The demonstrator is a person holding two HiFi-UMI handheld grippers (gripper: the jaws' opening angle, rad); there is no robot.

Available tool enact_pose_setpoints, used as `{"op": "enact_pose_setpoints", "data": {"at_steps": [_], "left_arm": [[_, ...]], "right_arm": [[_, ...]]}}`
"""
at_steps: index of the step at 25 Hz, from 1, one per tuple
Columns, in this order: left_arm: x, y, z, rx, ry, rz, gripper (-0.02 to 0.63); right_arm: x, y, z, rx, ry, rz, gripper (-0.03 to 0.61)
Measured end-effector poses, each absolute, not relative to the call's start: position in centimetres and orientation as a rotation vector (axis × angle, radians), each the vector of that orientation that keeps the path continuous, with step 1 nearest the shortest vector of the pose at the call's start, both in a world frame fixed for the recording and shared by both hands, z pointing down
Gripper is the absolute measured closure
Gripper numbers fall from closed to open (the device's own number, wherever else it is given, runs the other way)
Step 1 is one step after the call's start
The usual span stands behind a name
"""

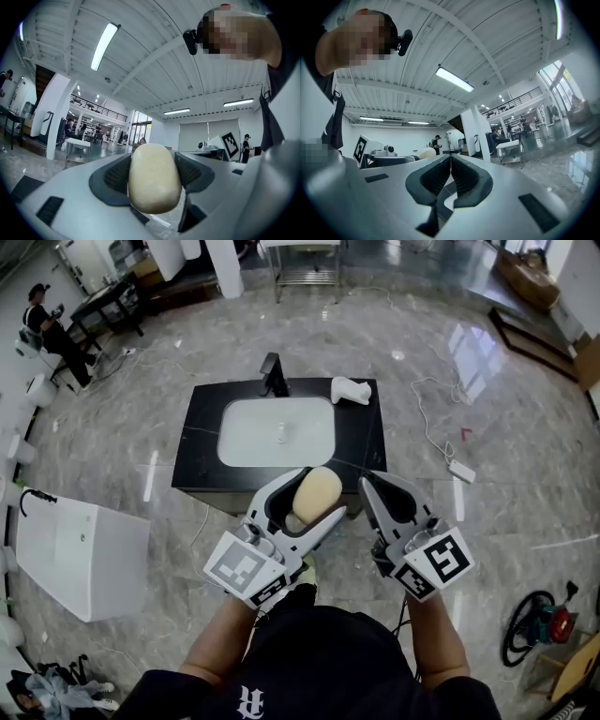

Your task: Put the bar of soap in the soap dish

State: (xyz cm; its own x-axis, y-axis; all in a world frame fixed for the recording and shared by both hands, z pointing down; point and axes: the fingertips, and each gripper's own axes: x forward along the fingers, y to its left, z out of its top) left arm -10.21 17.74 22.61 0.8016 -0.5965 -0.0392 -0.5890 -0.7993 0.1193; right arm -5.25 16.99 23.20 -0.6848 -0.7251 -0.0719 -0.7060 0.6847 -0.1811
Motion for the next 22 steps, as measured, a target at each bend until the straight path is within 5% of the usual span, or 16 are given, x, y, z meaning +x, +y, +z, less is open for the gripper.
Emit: {"op": "enact_pose_setpoints", "data": {"at_steps": [22], "left_arm": [[-11.5, 0.4, 24.4, 2.932, -0.794, -0.076, 0.318]], "right_arm": [[-7.0, 0.2, 22.9, -1.288, 2.679, -0.211, 0.569]]}}
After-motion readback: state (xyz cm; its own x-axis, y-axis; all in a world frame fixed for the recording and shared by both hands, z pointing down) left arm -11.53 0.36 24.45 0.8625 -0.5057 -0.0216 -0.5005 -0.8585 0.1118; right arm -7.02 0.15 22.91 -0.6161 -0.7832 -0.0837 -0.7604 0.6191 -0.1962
